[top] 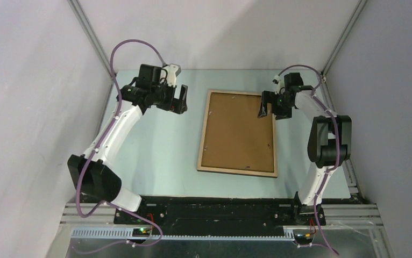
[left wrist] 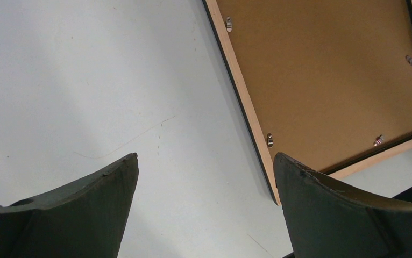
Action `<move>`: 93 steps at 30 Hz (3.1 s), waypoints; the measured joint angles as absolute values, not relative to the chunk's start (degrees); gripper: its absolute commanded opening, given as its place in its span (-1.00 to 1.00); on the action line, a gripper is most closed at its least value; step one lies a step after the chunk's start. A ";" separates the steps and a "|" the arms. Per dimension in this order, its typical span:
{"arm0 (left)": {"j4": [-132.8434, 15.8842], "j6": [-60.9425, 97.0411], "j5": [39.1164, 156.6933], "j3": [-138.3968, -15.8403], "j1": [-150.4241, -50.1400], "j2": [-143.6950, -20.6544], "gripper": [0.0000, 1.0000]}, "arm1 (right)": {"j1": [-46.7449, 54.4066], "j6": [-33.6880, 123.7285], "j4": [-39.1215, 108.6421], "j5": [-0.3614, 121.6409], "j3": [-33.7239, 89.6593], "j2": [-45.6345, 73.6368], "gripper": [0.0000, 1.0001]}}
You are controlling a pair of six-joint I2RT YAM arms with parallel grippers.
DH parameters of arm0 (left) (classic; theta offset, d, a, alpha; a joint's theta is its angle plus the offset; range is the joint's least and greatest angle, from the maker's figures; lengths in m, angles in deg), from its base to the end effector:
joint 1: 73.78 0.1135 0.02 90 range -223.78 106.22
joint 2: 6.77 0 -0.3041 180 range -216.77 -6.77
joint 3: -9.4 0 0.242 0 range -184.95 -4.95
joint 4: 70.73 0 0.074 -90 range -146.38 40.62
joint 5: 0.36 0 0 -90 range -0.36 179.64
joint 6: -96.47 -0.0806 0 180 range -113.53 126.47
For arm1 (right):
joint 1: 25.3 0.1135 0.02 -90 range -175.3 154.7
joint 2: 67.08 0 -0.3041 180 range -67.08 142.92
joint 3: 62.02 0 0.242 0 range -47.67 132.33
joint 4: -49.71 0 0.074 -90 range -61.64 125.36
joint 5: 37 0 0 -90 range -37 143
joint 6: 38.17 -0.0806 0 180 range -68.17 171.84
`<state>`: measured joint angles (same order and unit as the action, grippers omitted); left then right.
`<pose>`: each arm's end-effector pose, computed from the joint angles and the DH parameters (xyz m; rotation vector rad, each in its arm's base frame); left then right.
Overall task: Put the photo into the frame
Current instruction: Place the photo frame item in the photo frame, then move the photo frame to the center of the board.
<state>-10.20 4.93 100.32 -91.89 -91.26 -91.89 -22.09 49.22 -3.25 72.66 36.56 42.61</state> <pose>0.3161 -0.1152 0.3768 0.4802 2.3063 -0.3552 0.4233 0.0509 0.2184 -0.1203 2.6659 0.4926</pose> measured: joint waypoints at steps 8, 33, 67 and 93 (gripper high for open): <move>-11.97 5.69 100.43 -91.91 -91.26 -95.37 0.99 | -22.09 50.45 0.53 69.45 34.59 38.43 0.91; -13.90 15.09 102.40 -99.56 -98.49 -124.87 0.24 | -26.47 50.62 3.85 70.95 25.15 34.04 0.58; -19.43 18.83 105.76 -95.71 -100.24 -128.92 -0.48 | -28.59 51.06 3.65 75.50 24.34 42.17 -0.58; -22.29 13.30 107.93 -71.65 -99.37 -112.04 -1.00 | -20.65 54.14 1.31 76.07 17.78 37.04 -0.31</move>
